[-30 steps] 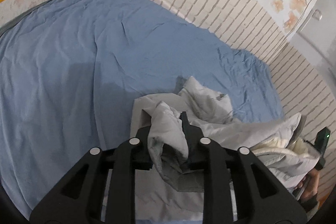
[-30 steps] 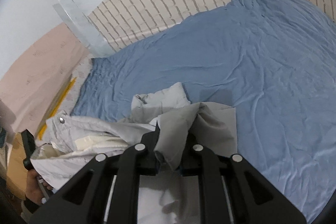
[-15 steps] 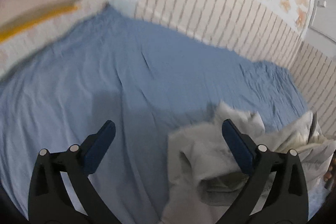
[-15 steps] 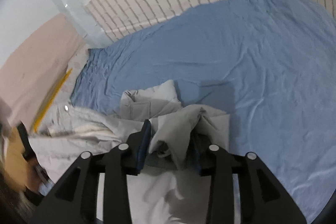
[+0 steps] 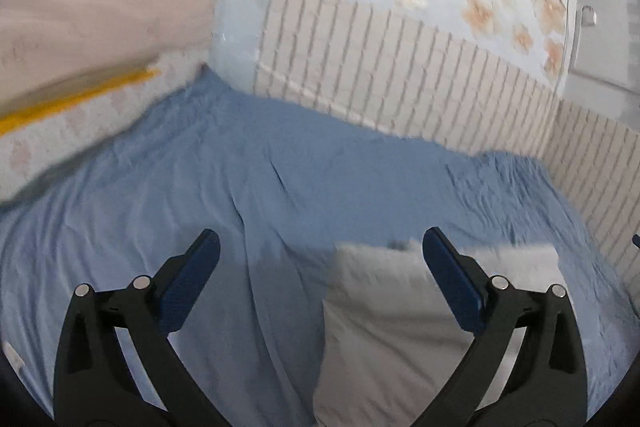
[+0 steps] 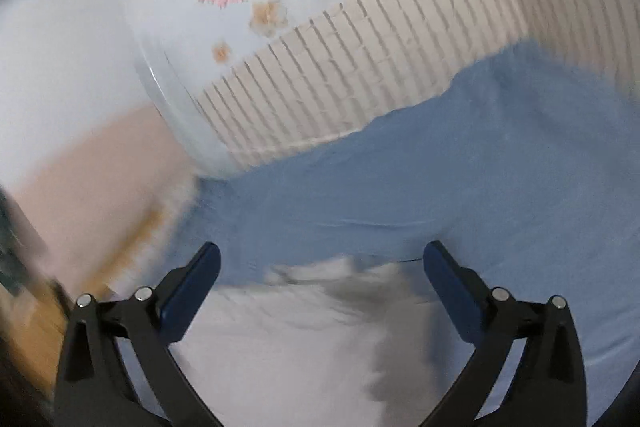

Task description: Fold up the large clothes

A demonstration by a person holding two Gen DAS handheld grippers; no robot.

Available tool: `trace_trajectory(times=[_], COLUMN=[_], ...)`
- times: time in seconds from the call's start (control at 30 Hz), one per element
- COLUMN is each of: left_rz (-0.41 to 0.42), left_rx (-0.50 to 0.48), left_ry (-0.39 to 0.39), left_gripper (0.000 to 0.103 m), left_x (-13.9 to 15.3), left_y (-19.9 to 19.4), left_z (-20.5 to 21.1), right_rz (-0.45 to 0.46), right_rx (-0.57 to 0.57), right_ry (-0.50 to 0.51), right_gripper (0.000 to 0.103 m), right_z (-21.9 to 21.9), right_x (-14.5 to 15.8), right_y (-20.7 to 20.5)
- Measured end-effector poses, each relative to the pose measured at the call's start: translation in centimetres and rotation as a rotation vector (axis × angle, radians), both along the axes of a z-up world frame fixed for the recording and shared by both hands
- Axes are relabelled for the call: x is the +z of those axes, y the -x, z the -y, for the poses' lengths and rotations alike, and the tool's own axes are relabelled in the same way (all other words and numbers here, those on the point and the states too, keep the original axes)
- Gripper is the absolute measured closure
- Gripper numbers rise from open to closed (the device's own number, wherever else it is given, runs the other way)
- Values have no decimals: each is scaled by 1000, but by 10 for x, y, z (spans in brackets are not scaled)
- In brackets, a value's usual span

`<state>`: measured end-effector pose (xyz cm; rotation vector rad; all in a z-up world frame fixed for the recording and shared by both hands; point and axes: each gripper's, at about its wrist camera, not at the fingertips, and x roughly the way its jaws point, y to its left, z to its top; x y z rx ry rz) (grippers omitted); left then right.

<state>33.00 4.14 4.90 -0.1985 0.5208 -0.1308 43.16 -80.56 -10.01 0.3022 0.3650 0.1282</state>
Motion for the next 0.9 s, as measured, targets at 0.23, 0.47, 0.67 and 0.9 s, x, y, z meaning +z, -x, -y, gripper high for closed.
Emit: trace_trajectory(times=[0.23,0.47,0.67,0.9], left_rz=[-284,-345,-397,-356], left_rx=[-58,-191,-220,-234], left_ry=[121,151,196,100], left_gripper=[3,3,3,88], left_x=[-102,-135,-162,-156], left_y=[-24,-52,-76,-73], left_z=[7,39,62,97], right_rz=[-229,-322,-403,-292], right_rx=[-30,34,153,132], right_ry=[113,5,4,203], right_gripper=[2,2,17,91], right_z=[17,24,-2,-37], right_x=[-111,-160,-191,-170], right_y=[-21,-65,-76,-56])
